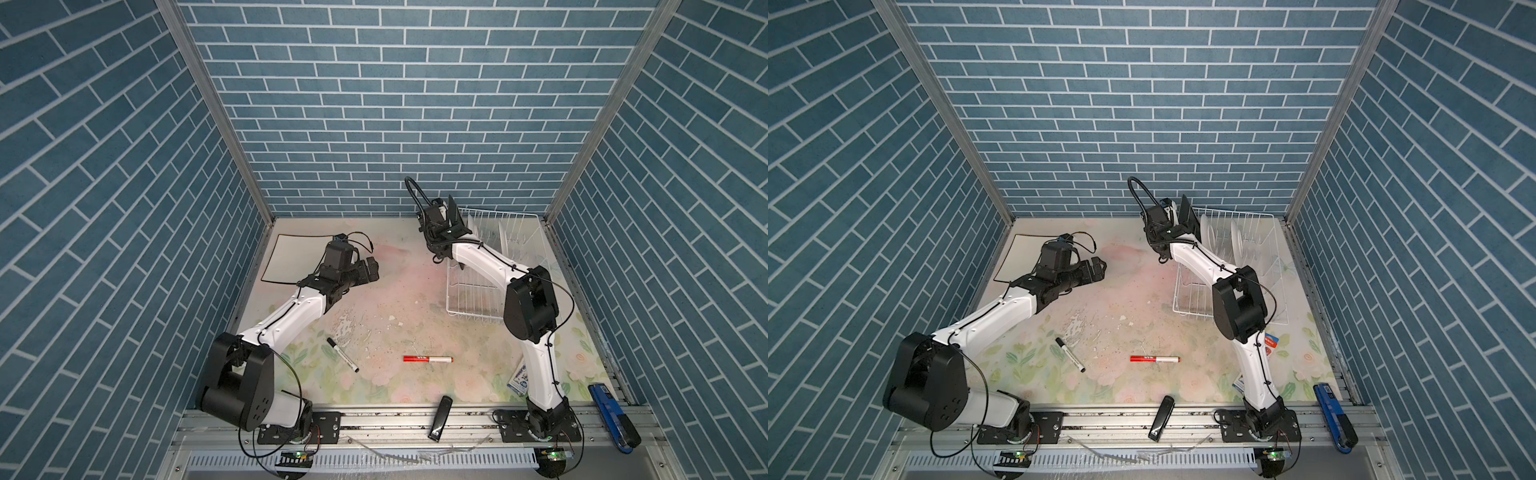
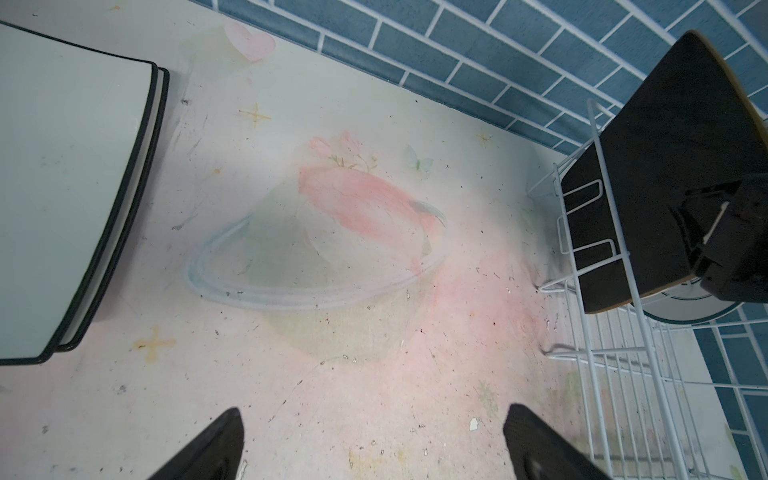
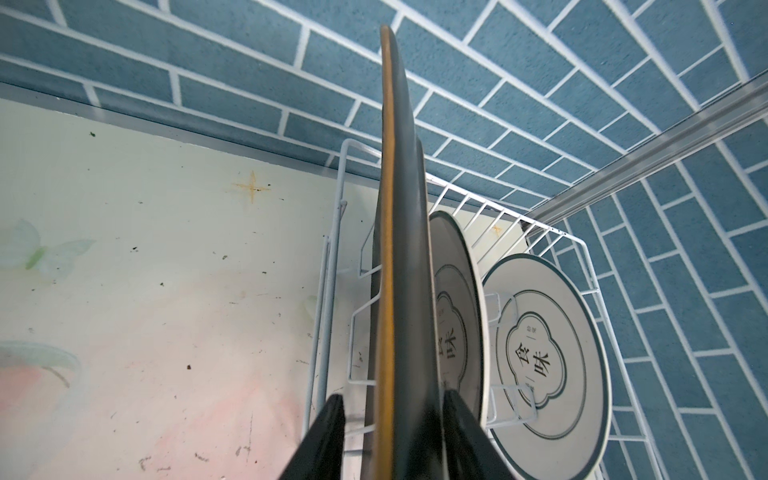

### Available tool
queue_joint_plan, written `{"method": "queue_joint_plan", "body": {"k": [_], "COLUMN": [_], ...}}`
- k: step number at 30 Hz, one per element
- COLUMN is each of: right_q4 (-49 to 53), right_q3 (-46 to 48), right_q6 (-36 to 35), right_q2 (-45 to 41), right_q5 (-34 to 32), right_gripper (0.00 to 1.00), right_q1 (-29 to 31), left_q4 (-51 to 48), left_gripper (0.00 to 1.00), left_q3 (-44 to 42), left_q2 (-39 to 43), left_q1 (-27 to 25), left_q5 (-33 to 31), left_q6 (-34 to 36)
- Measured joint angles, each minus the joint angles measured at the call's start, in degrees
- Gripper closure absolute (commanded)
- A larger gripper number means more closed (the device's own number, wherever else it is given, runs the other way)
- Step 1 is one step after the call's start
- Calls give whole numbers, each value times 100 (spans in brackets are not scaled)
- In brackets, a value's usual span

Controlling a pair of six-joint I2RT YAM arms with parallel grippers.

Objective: Unload the plates from the dish rack
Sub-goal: 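Close the right gripper on the dark round plate in the rack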

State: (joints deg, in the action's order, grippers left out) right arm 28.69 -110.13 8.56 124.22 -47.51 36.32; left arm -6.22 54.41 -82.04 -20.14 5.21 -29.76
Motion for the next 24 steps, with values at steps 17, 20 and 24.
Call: {"method": "queue_joint_plan", "body": {"k": [17, 20, 24], "right_q4": [-31, -37, -42], "right_q3": [2, 2, 2], "right_q6": [61, 61, 63], "right_q2": [0, 0, 0], "right_q5": [-17, -31, -39], "right_gripper": [71, 72, 74], "right_q1": [0, 0, 0], "left_q4": [-4, -4, 2], "left_gripper": [0, 0, 0], "left_q3": [0, 0, 2], "left_q2": [-94, -103, -140], "left_q1": [0, 0, 0], "left_q5": [127, 151, 166], "left_q6": [-4, -7, -9]}}
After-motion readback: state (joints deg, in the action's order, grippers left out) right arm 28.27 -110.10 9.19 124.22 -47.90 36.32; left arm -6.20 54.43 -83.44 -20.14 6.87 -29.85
